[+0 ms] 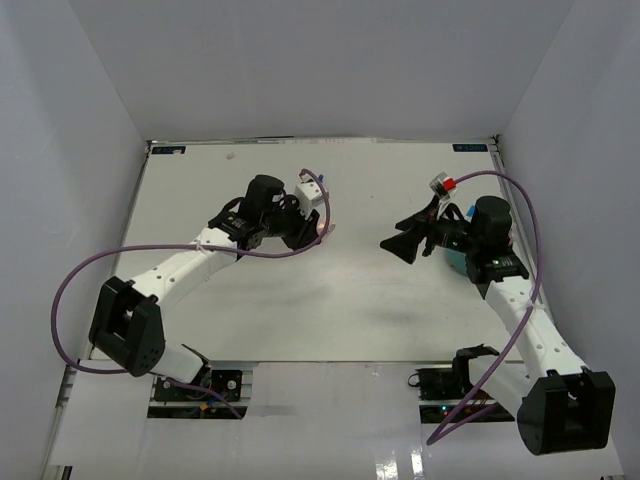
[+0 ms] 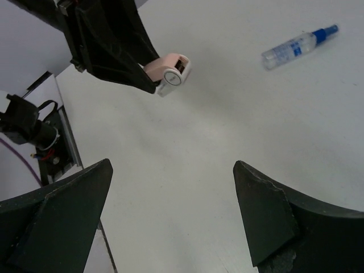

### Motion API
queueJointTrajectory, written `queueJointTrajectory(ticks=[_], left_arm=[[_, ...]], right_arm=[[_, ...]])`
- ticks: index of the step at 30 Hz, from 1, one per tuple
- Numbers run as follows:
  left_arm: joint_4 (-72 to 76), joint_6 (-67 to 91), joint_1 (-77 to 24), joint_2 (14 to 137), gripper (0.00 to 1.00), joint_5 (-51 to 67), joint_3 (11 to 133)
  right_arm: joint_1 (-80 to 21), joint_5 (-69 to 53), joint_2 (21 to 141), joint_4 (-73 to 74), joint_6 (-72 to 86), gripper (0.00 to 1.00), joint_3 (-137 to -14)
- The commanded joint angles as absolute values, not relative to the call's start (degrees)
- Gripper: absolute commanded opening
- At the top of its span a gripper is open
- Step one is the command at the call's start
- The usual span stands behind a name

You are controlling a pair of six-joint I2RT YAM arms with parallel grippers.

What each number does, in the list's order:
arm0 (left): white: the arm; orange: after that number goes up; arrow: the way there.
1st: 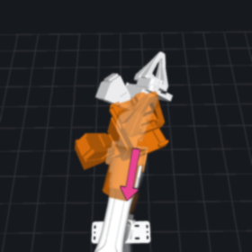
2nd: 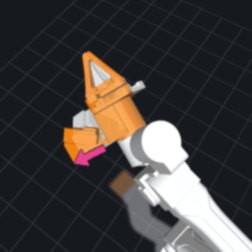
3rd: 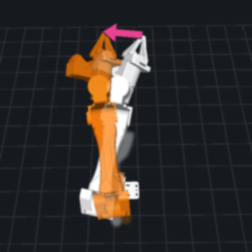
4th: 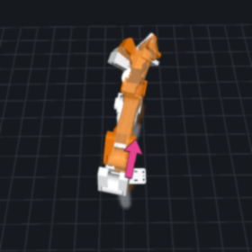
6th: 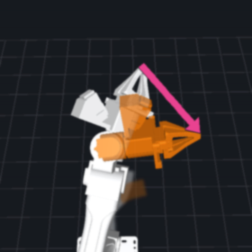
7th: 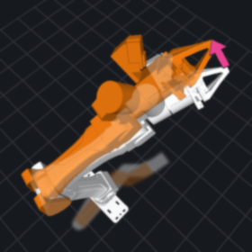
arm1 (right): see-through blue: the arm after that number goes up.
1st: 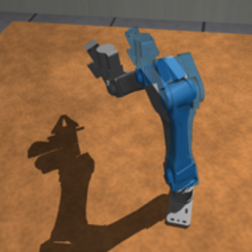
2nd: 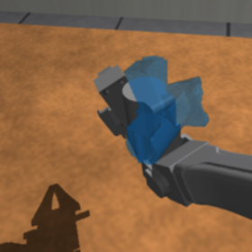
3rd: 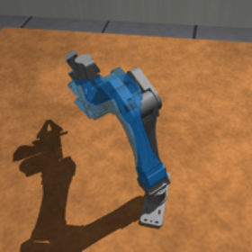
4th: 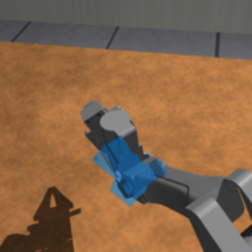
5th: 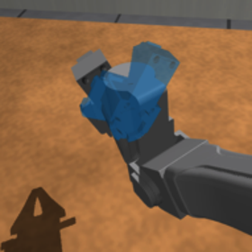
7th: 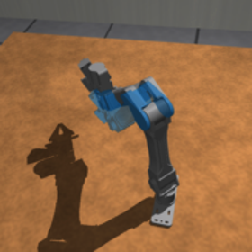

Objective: Sort the stationery into containers
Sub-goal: Pick up the stapler from the center of the board, then place the stapler in the drawer.

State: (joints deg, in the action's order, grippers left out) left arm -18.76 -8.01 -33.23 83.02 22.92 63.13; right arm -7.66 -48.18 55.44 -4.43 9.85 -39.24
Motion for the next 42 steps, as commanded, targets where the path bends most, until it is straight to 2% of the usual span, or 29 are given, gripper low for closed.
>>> queueJointTrajectory(ticks=[1, 5, 12, 22, 26, 30, 39, 42], left_arm=[[-17.6, -17.3, -33.5, 79.9, 0.28, 35.1, 62.3], [-18.1, -22.6, -33.5, 79.1, 0.27, 38.9, 63.2], [-20.7, -30.0, -33.5, 79.7, 0.26, 45.8, 66.7], [-21.3, -30.8, -33.5, 80.2, 0.26, 53.3, 68.3], [-21.3, -30.8, -33.5, 80.5, 0.26, 55.3, 68.3], [-21.2, -30.4, -33.5, 80.9, 0.26, 56.3, 68.6], [-21.2, -29.9, -33.5, 81.5, 0.26, 58.4, 69.0], [-21.2, -29.8, -33.5, 81.7, 0.26, 58.7, 69.2]], right_arm=[[-9.3, -59.0, 58.2, -7.4, 7.5, 0.93, -44.5], [-11.4, -63.5, 61.6, -6.2, 3.4, 0.91, -47.6], [-18.1, -60.0, 68.6, 6.9, -12.4, 0.88, -57.2], [-23.9, -56.1, 76.9, 15.3, -19.5, 0.77, -65.6], [-24.7, -56.2, 77.4, 15.6, -20.8, 0.71, -66.4], [-25.7, -56.3, 78.2, 18.5, -23.2, 0.69, -67.6], [-27.0, -55.3, 79.0, 19.2, -24.1, 0.55, -67.0], [-27.0, -54.9, 78.9, 19.6, -24.6, 0.44, -66.8]])
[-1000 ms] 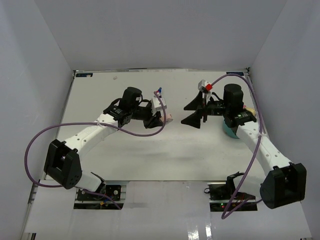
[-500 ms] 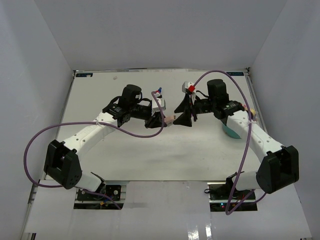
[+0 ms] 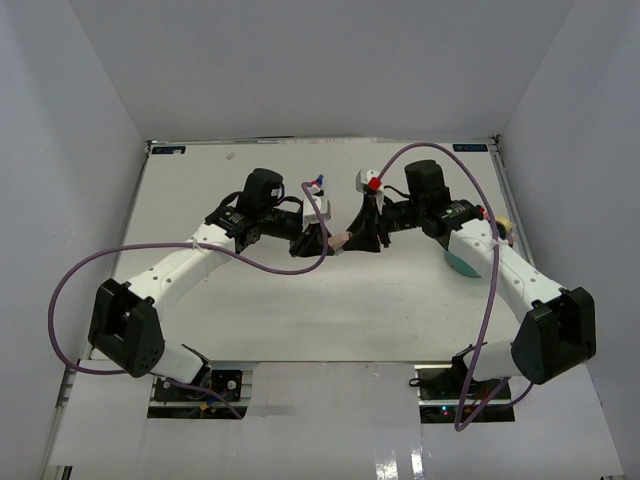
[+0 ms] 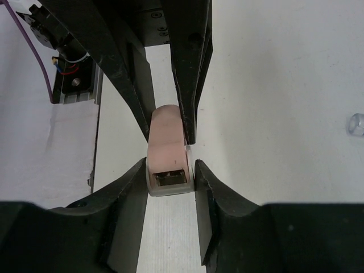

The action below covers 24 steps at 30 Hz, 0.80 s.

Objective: Sort the stationery into containers
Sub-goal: Place the stapler in the drawer.

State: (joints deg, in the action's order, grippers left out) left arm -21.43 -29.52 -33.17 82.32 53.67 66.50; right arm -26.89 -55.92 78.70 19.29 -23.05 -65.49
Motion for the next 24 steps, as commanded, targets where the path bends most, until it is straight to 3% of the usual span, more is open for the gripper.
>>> queueJointTrajectory(ticks=[1, 4, 7, 10, 11, 16, 19, 24], left_arm=[[-21.3, -29.8, -33.5, 81.8, 0.26, 58.9, 69.2], [-21.2, -29.6, -33.5, 82.4, 0.27, 59.0, 69.0], [-21.3, -28.7, -33.5, 82.7, 0.36, 57.9, 68.8], [-21.4, -27.4, -33.5, 82.9, 0.57, 55.7, 68.6], [-21.0, -26.2, -33.5, 83.0, 0.7, 54.0, 68.6], [-18.9, -20.8, -33.5, 82.6, 0.94, 46.2, 67.3], [-15.5, -15.6, -33.5, 81.7, 0.98, 38.7, 65.5], [-15.5, -7.7, -33.3, 81.2, 0.98, 23.8, 65.4]], right_arm=[[-27.0, -54.9, 78.9, 19.6, -24.6, 0.37, -66.8], [-27.0, -54.1, 78.5, 20.0, -24.8, 0.25, -66.7], [-27.0, -52.0, 78.0, 21.1, -25.0, 0.08, -66.8], [-27.1, -48.3, 77.3, 21.8, -24.4, 0.08, -66.4], [-27.0, -45.5, 76.8, 22.1, -23.4, 0.08, -66.5], [-26.7, -30.9, 74.4, 25.4, -20.7, 0.08, -65.7], [-26.0, -16.1, 71.4, 26.3, -18.5, 0.08, -63.9], [-23.5, -1.3, 68.3, 28.8, -15.1, 0.08, -62.1]])
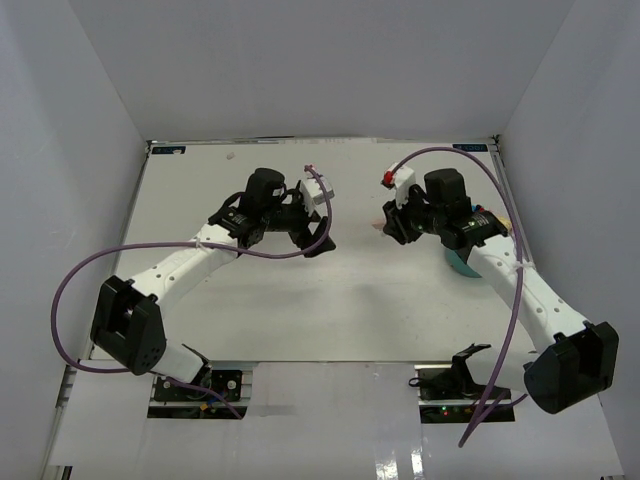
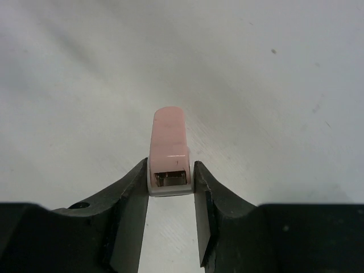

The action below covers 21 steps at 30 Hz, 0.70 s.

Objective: Sort the stationery into containers
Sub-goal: Place the stapler in the drawer.

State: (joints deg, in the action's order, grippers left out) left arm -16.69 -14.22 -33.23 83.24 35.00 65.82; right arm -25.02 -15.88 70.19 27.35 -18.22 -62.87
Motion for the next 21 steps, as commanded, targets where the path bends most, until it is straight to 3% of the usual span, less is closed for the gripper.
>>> queueJointTrajectory(ticks=[1, 5, 21], left_arm=[[-16.0, -5.8, -33.0, 81.1, 0.98, 20.6, 65.4], [-16.5, -2.6, -31.7, 79.3, 0.98, 13.7, 64.0], [-13.1, -3.0, -30.7, 75.9, 0.98, -1.6, 57.1]], right_arm=[[-22.5, 2.4, 68.2, 29.3, -13.8, 0.08, -62.0], [-21.0, 14.5, 67.2, 32.3, -13.0, 0.08, -61.5], [-19.2, 23.1, 66.6, 40.1, -22.9, 0.08, -60.6]])
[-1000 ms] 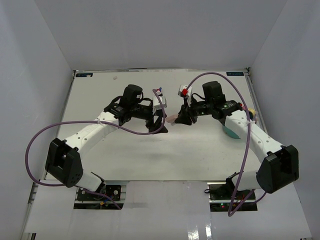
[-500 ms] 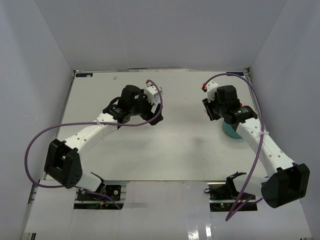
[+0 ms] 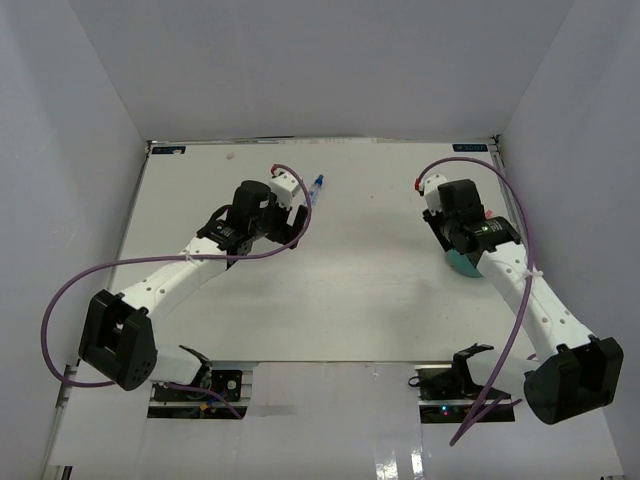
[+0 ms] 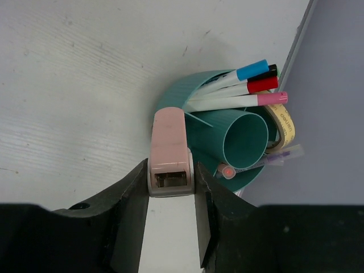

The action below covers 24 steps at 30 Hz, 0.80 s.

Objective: Sort the stationery into containers
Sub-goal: Place the stapler in the drawer.

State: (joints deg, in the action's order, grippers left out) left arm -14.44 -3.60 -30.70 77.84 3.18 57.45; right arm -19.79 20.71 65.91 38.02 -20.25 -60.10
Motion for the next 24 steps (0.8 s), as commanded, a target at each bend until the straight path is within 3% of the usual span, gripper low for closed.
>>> queueJointTrajectory(ticks=[1, 24], left_arm=[[-13.1, -3.1, -30.7, 75.9, 0.98, -1.8, 57.1], [-13.1, -4.0, -30.7, 75.1, 0.98, -2.0, 56.9]], right_arm=[[-19.1, 23.2, 67.2, 40.7, -23.0, 0.08, -61.2], [-12.3, 24.3, 72.2, 41.7, -21.7, 0.08, -63.8]])
